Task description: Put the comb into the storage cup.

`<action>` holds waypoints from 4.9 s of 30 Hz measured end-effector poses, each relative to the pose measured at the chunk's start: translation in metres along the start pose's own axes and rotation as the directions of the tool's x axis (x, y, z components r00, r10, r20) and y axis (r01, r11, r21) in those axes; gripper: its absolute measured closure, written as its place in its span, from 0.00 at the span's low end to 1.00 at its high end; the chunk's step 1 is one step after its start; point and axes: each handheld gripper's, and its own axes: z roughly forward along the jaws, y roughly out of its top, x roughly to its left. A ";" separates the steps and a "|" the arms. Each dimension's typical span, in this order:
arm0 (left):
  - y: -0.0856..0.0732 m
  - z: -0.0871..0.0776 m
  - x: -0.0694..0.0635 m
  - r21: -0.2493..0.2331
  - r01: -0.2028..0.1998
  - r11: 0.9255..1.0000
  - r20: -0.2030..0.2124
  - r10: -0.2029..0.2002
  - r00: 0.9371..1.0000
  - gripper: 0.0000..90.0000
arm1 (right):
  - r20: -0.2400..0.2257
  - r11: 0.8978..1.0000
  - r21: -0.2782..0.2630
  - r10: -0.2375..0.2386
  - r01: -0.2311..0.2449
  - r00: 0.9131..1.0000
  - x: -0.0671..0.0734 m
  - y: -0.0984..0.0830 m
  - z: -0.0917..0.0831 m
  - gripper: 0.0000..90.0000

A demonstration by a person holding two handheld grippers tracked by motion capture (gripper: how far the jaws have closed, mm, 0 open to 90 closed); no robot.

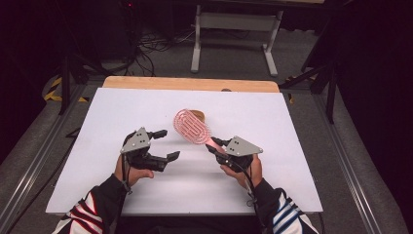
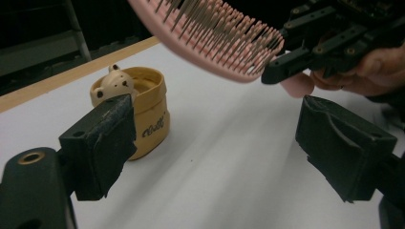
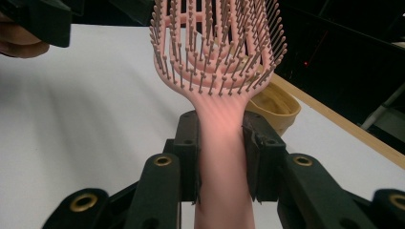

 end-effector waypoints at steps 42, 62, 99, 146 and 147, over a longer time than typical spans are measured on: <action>0.019 0.019 0.004 -0.147 0.264 0.953 0.068 -0.257 0.964 0.63 | 0.086 0.995 0.007 -0.103 0.103 0.991 0.036 0.002 0.026 0.77; 0.030 0.010 0.000 -0.211 0.190 0.959 0.036 -0.187 0.982 0.70 | 0.035 0.999 -0.023 -0.030 0.030 0.999 0.033 0.000 0.020 0.64; 0.037 -0.036 0.019 -0.240 0.088 0.967 -0.117 -0.119 0.986 0.70 | 0.178 0.996 -0.054 0.074 -0.065 0.981 -0.020 -0.042 -0.051 0.19; 0.119 0.008 0.040 -0.155 -0.031 0.987 -0.113 0.013 0.993 0.70 | 0.204 0.997 0.010 0.068 -0.071 0.977 -0.021 -0.053 -0.046 0.18; 0.120 0.010 0.040 -0.159 -0.030 0.987 -0.112 0.012 0.994 0.70 | 0.203 0.997 0.010 0.067 -0.071 0.977 -0.021 -0.053 -0.046 0.18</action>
